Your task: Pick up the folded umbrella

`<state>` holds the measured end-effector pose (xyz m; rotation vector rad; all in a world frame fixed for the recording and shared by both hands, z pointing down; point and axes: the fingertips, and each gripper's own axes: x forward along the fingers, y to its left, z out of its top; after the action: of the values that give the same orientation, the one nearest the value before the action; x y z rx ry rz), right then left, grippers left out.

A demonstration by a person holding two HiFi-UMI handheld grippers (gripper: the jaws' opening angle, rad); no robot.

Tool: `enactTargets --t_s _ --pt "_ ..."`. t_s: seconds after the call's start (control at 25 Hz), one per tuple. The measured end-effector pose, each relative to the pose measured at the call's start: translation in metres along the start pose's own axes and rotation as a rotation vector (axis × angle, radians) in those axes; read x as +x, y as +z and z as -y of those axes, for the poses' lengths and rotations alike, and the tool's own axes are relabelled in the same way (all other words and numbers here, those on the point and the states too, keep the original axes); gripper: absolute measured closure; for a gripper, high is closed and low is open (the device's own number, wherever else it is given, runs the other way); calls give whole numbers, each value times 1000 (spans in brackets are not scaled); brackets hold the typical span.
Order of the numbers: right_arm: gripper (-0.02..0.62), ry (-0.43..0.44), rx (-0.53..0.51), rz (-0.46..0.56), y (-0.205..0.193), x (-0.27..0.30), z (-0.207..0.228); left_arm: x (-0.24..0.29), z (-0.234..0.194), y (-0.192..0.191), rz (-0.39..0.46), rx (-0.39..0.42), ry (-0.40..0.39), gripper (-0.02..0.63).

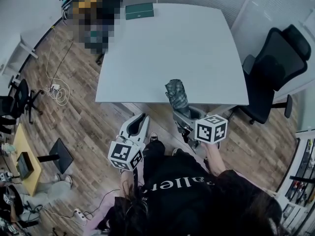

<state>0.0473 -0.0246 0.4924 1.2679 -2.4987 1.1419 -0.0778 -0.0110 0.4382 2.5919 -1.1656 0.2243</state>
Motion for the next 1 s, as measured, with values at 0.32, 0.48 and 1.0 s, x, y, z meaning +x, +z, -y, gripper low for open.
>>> enactTargets --t_s 0.32,0.48,1.0 --pt "376 20 -18 -29 -31 -32 0 -20 41 -21 -16 2 37 551" --pt "376 28 -22 -35 -41 -42 -3 -29 54 -24 -12 5 49 551" --pt "376 47 -52 -35 -63 -68 -18 -53 83 -35 5 20 62 552"
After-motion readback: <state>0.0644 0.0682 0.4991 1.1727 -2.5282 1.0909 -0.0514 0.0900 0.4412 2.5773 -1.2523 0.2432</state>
